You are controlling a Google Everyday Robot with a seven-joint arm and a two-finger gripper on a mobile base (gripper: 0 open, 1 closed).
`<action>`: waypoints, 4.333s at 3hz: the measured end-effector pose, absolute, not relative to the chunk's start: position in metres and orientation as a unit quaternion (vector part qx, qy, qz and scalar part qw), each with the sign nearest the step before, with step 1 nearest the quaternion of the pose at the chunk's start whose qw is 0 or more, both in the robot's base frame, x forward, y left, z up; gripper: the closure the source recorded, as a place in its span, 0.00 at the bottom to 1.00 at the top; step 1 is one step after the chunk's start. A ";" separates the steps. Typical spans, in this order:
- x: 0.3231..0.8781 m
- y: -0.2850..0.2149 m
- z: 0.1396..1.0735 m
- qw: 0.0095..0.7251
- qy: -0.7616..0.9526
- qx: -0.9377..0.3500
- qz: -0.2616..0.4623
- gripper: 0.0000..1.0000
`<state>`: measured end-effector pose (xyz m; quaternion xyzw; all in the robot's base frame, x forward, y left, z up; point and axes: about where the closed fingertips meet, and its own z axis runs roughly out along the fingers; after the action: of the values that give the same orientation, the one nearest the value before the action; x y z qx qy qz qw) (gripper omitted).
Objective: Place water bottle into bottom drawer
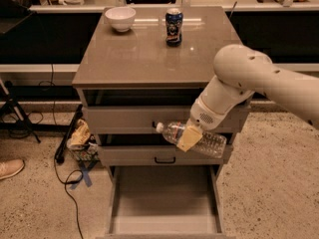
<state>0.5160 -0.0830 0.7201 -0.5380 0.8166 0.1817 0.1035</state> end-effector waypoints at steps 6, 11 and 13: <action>0.529 -0.067 0.468 0.236 0.800 -0.455 0.311 1.00; 0.543 0.003 0.227 0.261 0.818 -0.360 0.366 0.29; 0.562 0.017 0.190 0.250 0.820 -0.344 0.383 0.00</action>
Offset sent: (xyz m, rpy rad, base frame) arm 0.0355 -0.0073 -0.1953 0.2428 -0.1461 -0.2016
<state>0.5619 0.0171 0.1898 -0.3444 0.8202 0.3825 0.2498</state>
